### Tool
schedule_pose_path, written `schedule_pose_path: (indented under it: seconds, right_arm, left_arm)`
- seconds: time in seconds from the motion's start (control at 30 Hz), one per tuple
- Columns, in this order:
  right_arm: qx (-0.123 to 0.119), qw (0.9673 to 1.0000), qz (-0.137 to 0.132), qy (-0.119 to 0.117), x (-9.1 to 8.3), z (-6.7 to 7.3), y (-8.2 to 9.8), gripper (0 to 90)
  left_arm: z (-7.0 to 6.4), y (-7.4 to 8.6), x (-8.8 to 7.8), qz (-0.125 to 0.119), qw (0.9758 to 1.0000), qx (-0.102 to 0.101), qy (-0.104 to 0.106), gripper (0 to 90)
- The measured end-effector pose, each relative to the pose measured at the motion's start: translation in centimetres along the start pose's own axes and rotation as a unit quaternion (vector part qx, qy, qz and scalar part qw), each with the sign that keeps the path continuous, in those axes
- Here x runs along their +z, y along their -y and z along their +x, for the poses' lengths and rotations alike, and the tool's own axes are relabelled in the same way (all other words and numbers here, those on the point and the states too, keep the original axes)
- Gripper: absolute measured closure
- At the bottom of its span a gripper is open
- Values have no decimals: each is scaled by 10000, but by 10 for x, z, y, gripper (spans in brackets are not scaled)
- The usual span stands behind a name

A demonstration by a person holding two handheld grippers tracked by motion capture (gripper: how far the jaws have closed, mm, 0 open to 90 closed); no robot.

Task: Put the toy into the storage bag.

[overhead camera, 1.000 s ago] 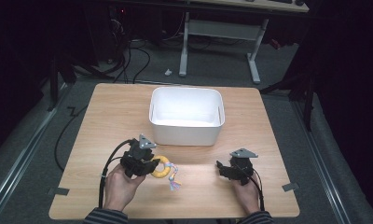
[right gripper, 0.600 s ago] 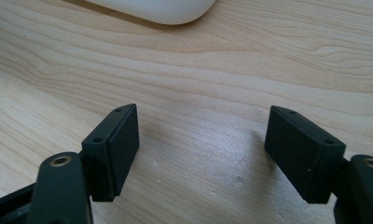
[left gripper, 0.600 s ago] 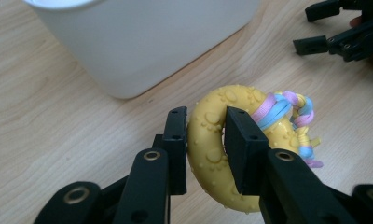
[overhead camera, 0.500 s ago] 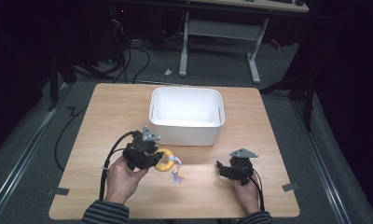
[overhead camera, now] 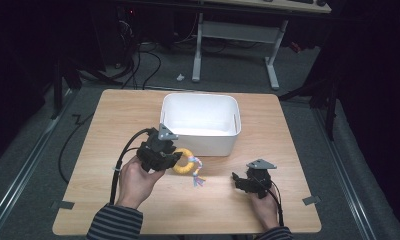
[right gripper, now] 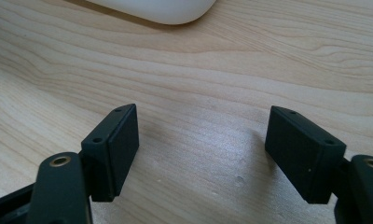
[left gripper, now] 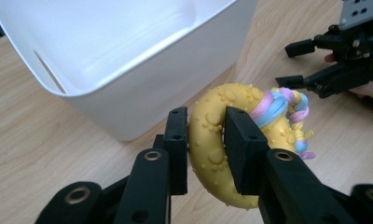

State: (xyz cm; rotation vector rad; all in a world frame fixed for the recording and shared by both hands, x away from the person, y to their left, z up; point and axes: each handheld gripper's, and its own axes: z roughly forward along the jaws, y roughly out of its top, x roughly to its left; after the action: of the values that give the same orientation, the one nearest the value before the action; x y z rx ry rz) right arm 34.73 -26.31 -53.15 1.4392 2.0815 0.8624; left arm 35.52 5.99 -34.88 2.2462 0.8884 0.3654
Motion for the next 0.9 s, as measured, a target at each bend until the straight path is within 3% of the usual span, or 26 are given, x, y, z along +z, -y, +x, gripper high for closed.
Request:
schedule_pose_path:
  seconds: [0.9]
  right_arm:
    - [-9,10000,8,-16,0,0,0,261]
  left_arm:
    - [27,-55,-8,-322,9993,-159,97,717]
